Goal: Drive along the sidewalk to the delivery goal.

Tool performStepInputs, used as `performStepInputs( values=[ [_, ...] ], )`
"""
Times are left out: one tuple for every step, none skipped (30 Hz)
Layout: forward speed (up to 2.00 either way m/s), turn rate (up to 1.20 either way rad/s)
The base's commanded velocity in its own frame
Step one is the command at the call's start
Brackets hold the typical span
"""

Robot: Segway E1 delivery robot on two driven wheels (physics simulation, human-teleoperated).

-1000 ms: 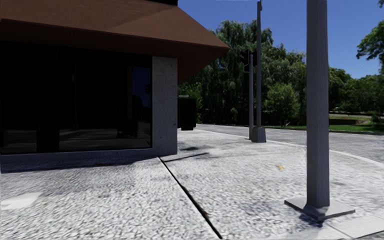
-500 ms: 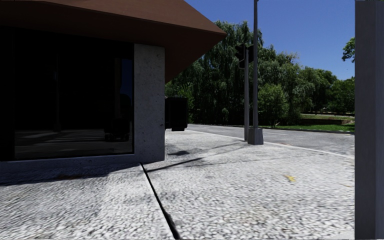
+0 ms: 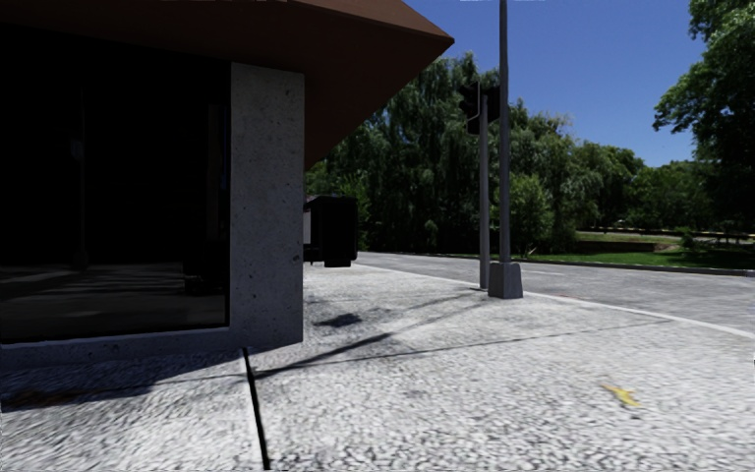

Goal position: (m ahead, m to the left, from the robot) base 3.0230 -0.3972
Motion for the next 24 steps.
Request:
performStepInputs(
  values=[
    [1.28, -0.41],
    [1.28, -0.41],
    [1.28, -0.41],
    [1.28, -0.41],
    [1.27, -0.41],
    [1.27, -0.41],
    [1.27, -0.41],
    [1.27, -0.41],
    [1.27, -0.41],
    [1.27, -0.41],
    [1.27, -0.41],
    [1.27, -0.41],
    [1.27, -0.41],
    [1.27, -0.41],
    [1.27, -0.41],
    [1.27, -0.41],
    [1.27, -0.41],
    [1.27, -0.41],
    [1.27, -0.38],
    [1.27, -0.35],
    [1.27, -0.35],
    [1.27, -0.28],
    [1.27, -0.18],
    [1.27, -0.18]
  ],
)
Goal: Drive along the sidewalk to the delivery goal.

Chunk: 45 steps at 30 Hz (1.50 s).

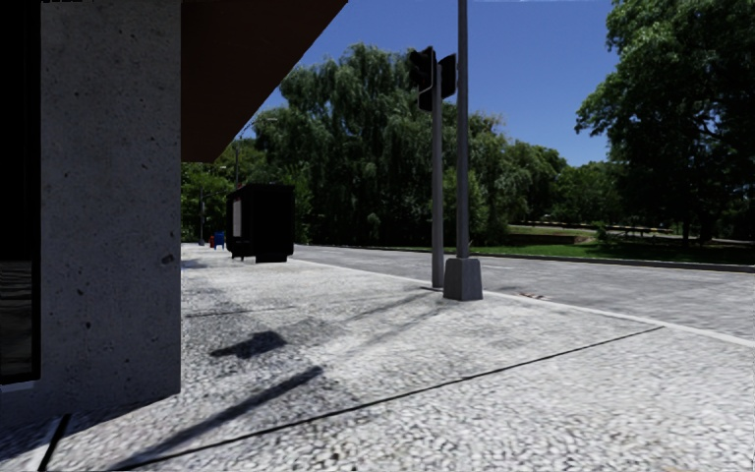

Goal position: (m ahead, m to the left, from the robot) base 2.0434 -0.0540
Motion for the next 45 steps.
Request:
performStepInputs(
  values=[
    [1.27, -0.03],
    [1.27, 0.0],
    [1.27, 0.0],
    [1.27, 0.0],
    [1.27, 0.0],
    [1.27, 0.0],
    [1.27, 0.0],
    [1.27, 0.0],
    [1.27, 0.0],
    [1.27, 0.0],
    [1.27, 0.0],
    [1.27, 0.0],
    [1.27, 0.0],
    [1.27, 0.0],
    [1.27, 0.0],
    [1.27, 0.0],
    [1.27, 0.0],
    [1.27, 0.0],
    [1.27, 0.0],
    [1.27, 0.0],
    [1.27, 0.0],
    [1.27, 0.0],
    [1.27, 0.0],
    [1.27, 0.0],
    [1.28, 0.0],
    [1.31, 0.0],
    [1.35, 0.0],
    [1.35, 0.0],
    [1.37, 0.0],
    [1.38, 0.0],
    [1.38, 0.0],
    [1.38, 0.0],
    [1.38, 0.0],
    [1.38, 0.0],
    [1.38, 0.0],
    [1.38, 0.0],
    [1.38, 0.0],
    [1.38, 0.0],
    [1.38, 0.0],
    [1.38, 0.0],
    [1.38, 0.0],
    [1.38, 0.0],
    [1.38, 0.0],
    [1.36, 0.0],
    [1.36, 0.0]
  ],
)
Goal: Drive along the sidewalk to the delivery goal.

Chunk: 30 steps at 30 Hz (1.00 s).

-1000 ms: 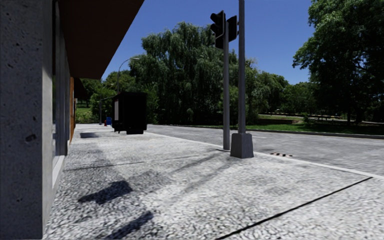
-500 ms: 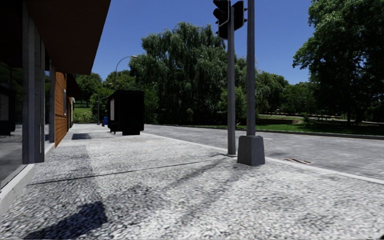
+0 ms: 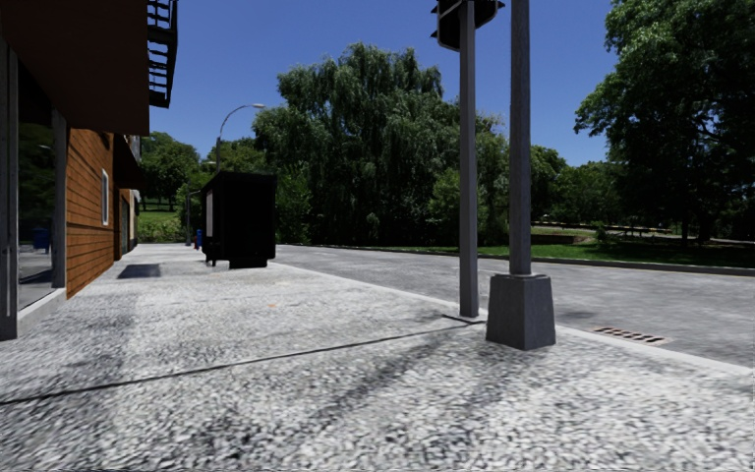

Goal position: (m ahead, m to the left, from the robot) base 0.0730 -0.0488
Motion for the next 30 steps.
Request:
performStepInputs(
  values=[
    [1.35, 0.0],
    [1.29, 0.0],
    [1.29, 0.0],
    [1.25, 0.0],
    [1.24, 0.0],
    [1.23, 0.03],
    [1.23, 0.03],
    [1.23, 0.22],
    [1.19, 0.37],
    [1.19, 0.37],
    [1.13, 0.46],
    [1.07, 0.49],
    [1.03, 0.49],
    [1.03, 0.49],
    [1.01, 0.49],
    [0.99, 0.49],
    [0.99, 0.49],
    [0.96, 0.49],
    [0.94, 0.49],
    [0.94, 0.47],
    [0.94, 0.47],
    [0.0, 0.0],
    [0.0, 0.0],
    [0.0, 0.0],
    [0.0, 0.0],
    [0.0, 0.0],
    [0.0, 0.0],
    [0.0, 0.0],
    [0.0, 0.0],
    [0.0, 0.0]
  ],
)
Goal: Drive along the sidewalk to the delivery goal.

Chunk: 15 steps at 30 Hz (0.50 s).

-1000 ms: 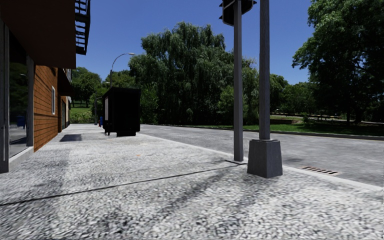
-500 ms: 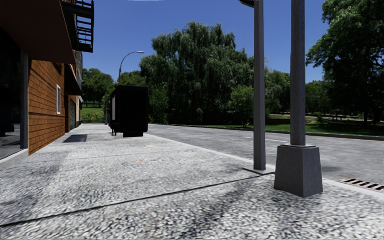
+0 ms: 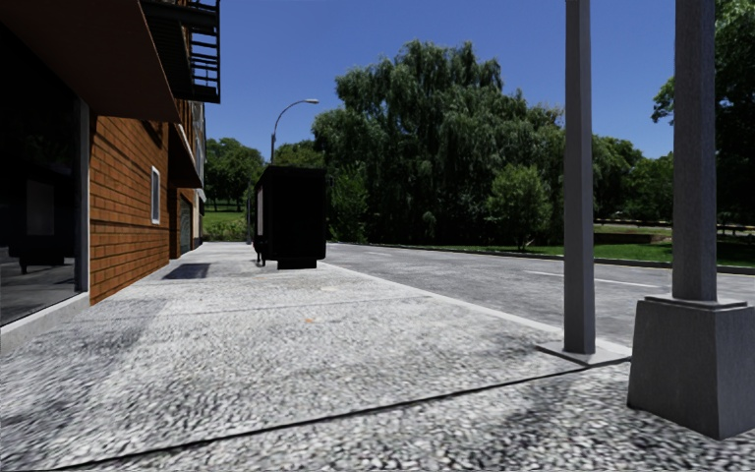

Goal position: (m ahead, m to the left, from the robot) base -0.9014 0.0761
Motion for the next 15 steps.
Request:
performStepInputs(
  values=[
    [0.0, 0.0],
    [0.0, 0.0],
    [0.0, 0.0],
    [0.0, 0.0],
    [0.0, 0.0],
    [0.0, 0.0],
    [0.0, 0.0],
    [0.0, 0.0],
    [0.0, 0.0],
    [0.0, 0.0],
    [0.0, 0.0],
    [0.0, 0.0],
    [0.0, 0.0],
    [0.0, 0.0],
    [0.0, 0.0]
  ],
)
